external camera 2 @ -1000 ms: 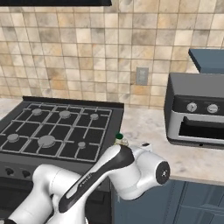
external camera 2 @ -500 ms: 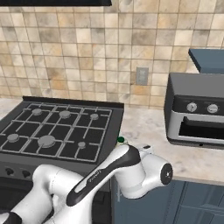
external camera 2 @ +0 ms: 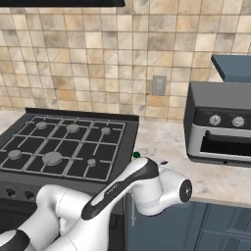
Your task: Take 2 condiments from the cabinet and move them on the counter near the stove.Make sure the condiments are lined up with each other, next to each other.
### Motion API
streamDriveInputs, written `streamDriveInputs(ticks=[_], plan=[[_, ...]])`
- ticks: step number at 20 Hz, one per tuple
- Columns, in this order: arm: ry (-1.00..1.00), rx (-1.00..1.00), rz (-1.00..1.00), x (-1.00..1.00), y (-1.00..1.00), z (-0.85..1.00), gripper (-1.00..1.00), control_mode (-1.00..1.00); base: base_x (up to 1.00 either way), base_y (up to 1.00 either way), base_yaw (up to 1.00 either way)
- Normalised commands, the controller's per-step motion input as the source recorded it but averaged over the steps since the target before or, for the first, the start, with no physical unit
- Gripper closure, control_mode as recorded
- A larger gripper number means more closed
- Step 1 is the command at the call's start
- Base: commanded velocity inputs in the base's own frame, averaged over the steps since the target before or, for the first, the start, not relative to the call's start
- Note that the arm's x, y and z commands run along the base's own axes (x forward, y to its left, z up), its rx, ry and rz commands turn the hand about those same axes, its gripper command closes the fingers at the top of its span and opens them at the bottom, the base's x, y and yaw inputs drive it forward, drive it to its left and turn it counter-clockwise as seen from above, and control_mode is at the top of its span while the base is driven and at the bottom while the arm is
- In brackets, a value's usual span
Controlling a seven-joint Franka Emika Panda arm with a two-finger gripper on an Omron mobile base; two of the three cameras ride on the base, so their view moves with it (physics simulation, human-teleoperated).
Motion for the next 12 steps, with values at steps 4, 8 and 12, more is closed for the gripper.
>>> streamDriveInputs(ticks=[4, 8, 12], plan=[[0.0, 0.0, 0.0, 0.13, 0.0, -0.22, 1.0, -1.0, 0.0, 0.0, 0.0], [0.0, 0.0, 0.0, 0.15, 0.0, -0.21, 1.0, -1.0, 0.0, 0.0, 0.0], [0.0, 0.0, 0.0, 0.19, 0.0, -0.16, 1.0, -1.0, 0.0, 0.0, 0.0]])
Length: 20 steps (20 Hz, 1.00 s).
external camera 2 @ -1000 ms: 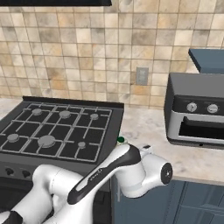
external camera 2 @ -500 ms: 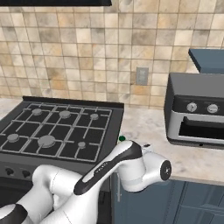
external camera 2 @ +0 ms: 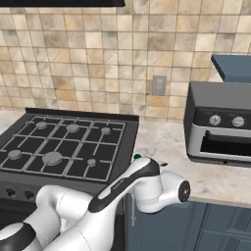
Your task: Take 2 condiments from the cabinet and move them on the counter near the stove.Make sure the condiments are lined up with each other, next to each other.
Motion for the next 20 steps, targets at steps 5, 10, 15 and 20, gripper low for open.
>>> streamDriveInputs(ticks=[5, 10, 15, 20], plan=[[0.0, 0.0, 0.0, 0.16, 0.0, -0.13, 1.0, -1.0, 0.0, 0.0, 0.0], [0.0, 0.0, 0.0, 0.17, 0.0, -0.13, 1.0, -1.0, 0.0, 0.0, 0.0], [0.0, 0.0, 0.0, 0.18, 0.0, -0.1, 1.0, -1.0, 0.0, 0.0, 0.0], [0.01, 0.0, 0.0, 0.14, 0.0, -0.09, 1.0, -1.0, 0.0, 0.0, 0.0]])
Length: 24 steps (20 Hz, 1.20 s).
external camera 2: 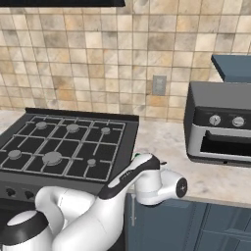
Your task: Take 2 condiments from the cabinet and move them on the counter near the stove.Make sure the condiments are lined up with each other, next to each other.
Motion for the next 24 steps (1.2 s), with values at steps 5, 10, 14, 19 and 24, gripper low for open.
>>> streamDriveInputs(ticks=[5, 10, 14, 19, 24], plan=[[0.01, 0.0, 0.0, 0.14, 0.0, -0.14, 1.0, -1.0, 0.0, 0.0, 0.0], [0.0, 0.0, 0.0, 0.11, -0.01, -0.16, 1.0, -1.0, 0.0, 0.0, 0.0], [0.0, 0.0, 0.0, 0.13, -0.06, -0.14, 1.0, -1.0, 0.0, 0.0, 0.0], [0.0, 0.0, 0.0, 0.15, -0.07, -0.11, 1.0, -1.0, 0.0, 0.0, 0.0], [0.0, 0.0, 0.0, 0.2, -0.06, -0.1, 1.0, -1.0, 0.0, 0.0, 0.0]])
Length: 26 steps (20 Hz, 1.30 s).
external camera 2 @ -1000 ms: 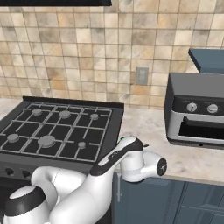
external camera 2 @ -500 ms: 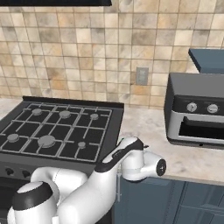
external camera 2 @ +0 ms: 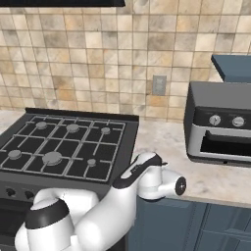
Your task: Take 2 condiments from the cabinet and move them on the counter near the stove.Make sure the condiments are lined up with each other, next to each other.
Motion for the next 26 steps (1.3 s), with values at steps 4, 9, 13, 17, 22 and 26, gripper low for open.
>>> streamDriveInputs(ticks=[4, 9, 13, 17, 22, 26], plan=[[0.0, 0.0, 0.0, 0.19, -0.06, -0.1, 1.0, -1.0, 0.0, 0.0, 0.0], [0.0, 0.0, 0.0, 0.14, -0.08, -0.14, 1.0, -1.0, 0.0, 0.0, 0.0], [0.0, 0.0, 0.0, 0.11, -0.1, -0.15, 1.0, -1.0, 0.0, 0.0, 0.0], [0.0, 0.0, 0.0, 0.19, -0.1, -0.15, 1.0, -1.0, 0.0, 0.0, 0.0], [0.0, 0.0, 0.0, 0.23, -0.1, -0.16, 1.0, -1.0, 0.0, 0.0, 0.0], [0.0, 0.0, 0.0, 0.15, -0.12, -0.19, 1.0, -1.0, 0.0, 0.0, 0.0]])
